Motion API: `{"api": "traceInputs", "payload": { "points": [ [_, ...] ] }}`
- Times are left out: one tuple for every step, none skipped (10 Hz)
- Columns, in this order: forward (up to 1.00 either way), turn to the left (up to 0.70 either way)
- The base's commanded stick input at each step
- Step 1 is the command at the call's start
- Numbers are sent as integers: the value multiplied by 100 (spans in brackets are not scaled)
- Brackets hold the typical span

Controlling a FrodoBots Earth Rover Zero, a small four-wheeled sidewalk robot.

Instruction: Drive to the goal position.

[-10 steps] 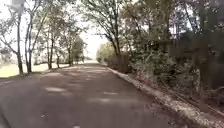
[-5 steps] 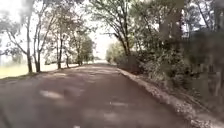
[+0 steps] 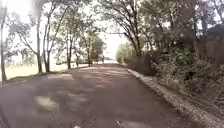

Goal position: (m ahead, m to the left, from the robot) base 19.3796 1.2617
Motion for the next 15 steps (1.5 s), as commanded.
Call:
{"api": "traceInputs", "payload": {
  "points": [
    [100,-10],
    [100,-10],
    [100,-10],
    [100,-10],
    [100,-9],
    [100,-8],
    [100,-8],
    [100,-8],
    [100,-8],
    [100,-7],
    [100,-7],
    [100,-6],
    [100,-6],
    [100,-6],
    [100,-6]
  ]
}}
